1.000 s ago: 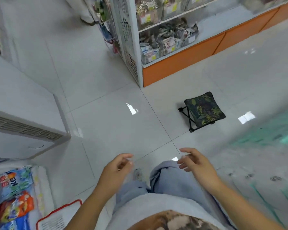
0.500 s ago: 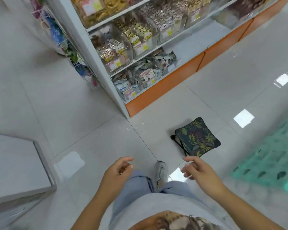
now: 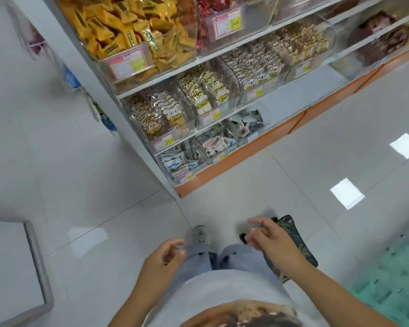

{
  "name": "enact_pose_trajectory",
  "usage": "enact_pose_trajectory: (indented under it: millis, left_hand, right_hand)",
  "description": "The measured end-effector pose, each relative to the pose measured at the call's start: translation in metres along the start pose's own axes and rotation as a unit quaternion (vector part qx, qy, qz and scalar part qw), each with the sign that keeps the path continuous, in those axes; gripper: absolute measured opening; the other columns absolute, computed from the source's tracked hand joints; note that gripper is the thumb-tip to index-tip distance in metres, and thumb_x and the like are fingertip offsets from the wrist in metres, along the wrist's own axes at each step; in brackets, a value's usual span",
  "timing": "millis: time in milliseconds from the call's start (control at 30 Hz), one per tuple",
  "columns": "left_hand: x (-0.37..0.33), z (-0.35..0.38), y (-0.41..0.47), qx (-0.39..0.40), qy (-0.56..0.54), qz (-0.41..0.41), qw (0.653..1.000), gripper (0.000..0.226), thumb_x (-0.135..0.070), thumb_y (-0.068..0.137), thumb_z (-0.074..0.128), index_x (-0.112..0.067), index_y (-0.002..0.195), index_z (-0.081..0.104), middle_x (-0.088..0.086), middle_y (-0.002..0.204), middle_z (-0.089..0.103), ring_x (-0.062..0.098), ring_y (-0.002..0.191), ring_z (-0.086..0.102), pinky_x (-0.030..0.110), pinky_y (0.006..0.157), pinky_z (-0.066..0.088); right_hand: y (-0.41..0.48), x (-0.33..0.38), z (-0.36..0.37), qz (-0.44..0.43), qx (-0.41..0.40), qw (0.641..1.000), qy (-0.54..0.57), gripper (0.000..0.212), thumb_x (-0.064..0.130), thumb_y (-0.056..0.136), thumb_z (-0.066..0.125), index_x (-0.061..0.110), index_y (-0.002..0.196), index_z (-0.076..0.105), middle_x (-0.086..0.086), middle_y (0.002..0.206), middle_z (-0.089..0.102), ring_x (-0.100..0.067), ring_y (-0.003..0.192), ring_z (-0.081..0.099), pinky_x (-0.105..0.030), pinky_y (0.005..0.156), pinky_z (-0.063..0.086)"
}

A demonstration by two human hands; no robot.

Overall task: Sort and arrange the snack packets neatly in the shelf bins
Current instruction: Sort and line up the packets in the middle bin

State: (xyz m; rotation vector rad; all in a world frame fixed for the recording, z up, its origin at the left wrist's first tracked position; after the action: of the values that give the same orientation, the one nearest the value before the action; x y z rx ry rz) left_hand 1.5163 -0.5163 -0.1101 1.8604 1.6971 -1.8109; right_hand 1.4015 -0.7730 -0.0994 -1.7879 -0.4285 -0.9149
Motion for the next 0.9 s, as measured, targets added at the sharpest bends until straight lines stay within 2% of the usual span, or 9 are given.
enact_pose_trajectory:
  millis: [100,233,333,433,500,600,733,833,900]
  left_hand:
    - [-0.041,-0.002,0.044,0.016,0.012,0.015,1.000,0.019,-0.025,0.094,0.058,-0.041,0.103,0.063,-0.012,0.087,0.068,0.002,0.081,0.063,0.011,0.068,0.047]
    - [-0.105,0.006,0.096,0.052,0.024,0.039,0.998,0.020,-0.024,0.094,0.058,-0.042,0.103,0.063,-0.009,0.084,0.067,0.011,0.078,0.064,0.019,0.070,0.051]
    - [-0.147,0.021,0.134,0.060,0.025,0.053,0.996,0.019,-0.026,0.094,0.057,-0.043,0.102,0.063,-0.004,0.085,0.068,0.010,0.082,0.064,0.015,0.069,0.048]
    - [-0.180,0.039,0.169,0.047,0.009,0.047,0.998,0.017,-0.029,0.094,0.056,-0.043,0.102,0.062,0.000,0.092,0.067,0.012,0.088,0.064,0.024,0.079,0.050]
    - [-0.194,0.056,0.193,0.030,-0.001,0.038,0.999,0.016,-0.034,0.095,0.056,-0.046,0.102,0.062,-0.001,0.095,0.067,0.012,0.089,0.064,0.029,0.084,0.052]
    - [-0.212,0.087,0.223,-0.008,-0.015,0.008,1.000,0.015,-0.040,0.094,0.056,-0.050,0.103,0.060,-0.007,0.096,0.066,0.009,0.090,0.064,0.032,0.085,0.052]
    - [-0.234,0.125,0.239,-0.065,-0.070,-0.036,0.995,0.015,-0.029,0.096,0.057,-0.037,0.107,0.061,0.004,0.099,0.065,0.016,0.089,0.063,0.018,0.072,0.048]
    - [-0.233,0.142,0.244,-0.094,-0.109,-0.058,0.988,0.014,-0.029,0.095,0.057,-0.034,0.107,0.060,0.012,0.099,0.064,0.022,0.088,0.063,0.018,0.069,0.047]
    - [-0.217,0.148,0.247,-0.107,-0.116,-0.077,0.985,0.016,-0.042,0.090,0.058,-0.038,0.106,0.060,0.008,0.097,0.067,0.017,0.085,0.065,0.023,0.073,0.050]
  right_hand:
    - [0.026,0.021,-0.019,0.007,-0.011,1.000,-0.007,0.021,0.010,0.097,0.050,0.024,0.111,0.060,-0.007,0.086,0.072,-0.016,0.077,0.066,-0.028,0.073,0.052]
    - [0.049,0.041,-0.053,0.024,-0.037,0.999,0.002,0.024,0.009,0.097,0.049,0.025,0.111,0.060,-0.010,0.086,0.071,-0.017,0.078,0.067,-0.033,0.078,0.053]
    - [0.075,0.051,-0.084,0.034,-0.043,0.999,0.005,0.023,0.010,0.098,0.048,0.024,0.112,0.058,-0.011,0.088,0.070,-0.018,0.079,0.068,-0.029,0.075,0.052]
    - [0.111,0.060,-0.120,0.044,-0.036,0.998,0.001,0.023,0.008,0.098,0.048,0.021,0.114,0.059,-0.013,0.086,0.071,-0.020,0.078,0.067,-0.027,0.073,0.050]
    - [0.141,0.065,-0.147,0.049,-0.015,0.998,-0.021,0.024,0.008,0.098,0.047,0.020,0.115,0.059,-0.014,0.084,0.070,-0.021,0.077,0.067,-0.027,0.072,0.050]
    - [0.190,0.086,-0.192,0.029,0.033,0.995,-0.090,0.022,0.012,0.096,0.053,0.021,0.114,0.061,-0.004,0.077,0.072,-0.017,0.074,0.068,-0.025,0.072,0.051]
    - [0.247,0.128,-0.239,-0.003,0.106,0.976,-0.192,0.023,0.011,0.092,0.056,0.026,0.109,0.062,0.000,0.075,0.070,-0.009,0.067,0.065,-0.016,0.065,0.049]
    - [0.283,0.152,-0.251,-0.020,0.137,0.963,-0.231,0.019,0.014,0.093,0.057,0.029,0.103,0.063,-0.002,0.079,0.072,-0.020,0.077,0.067,-0.036,0.081,0.052]
    - [0.301,0.160,-0.246,-0.032,0.166,0.950,-0.262,0.020,0.014,0.095,0.053,0.029,0.105,0.061,-0.003,0.078,0.072,-0.021,0.076,0.067,-0.040,0.082,0.051]
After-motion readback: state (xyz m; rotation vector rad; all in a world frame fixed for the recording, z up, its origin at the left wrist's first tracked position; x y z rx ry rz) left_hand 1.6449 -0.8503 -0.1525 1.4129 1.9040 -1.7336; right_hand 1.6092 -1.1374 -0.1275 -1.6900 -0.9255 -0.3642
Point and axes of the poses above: each hand's wrist, its own y-axis towards the middle knuckle, its own z-axis out of the palm, x = y × z, the point moved 4 cm from there along y, towards the middle knuckle
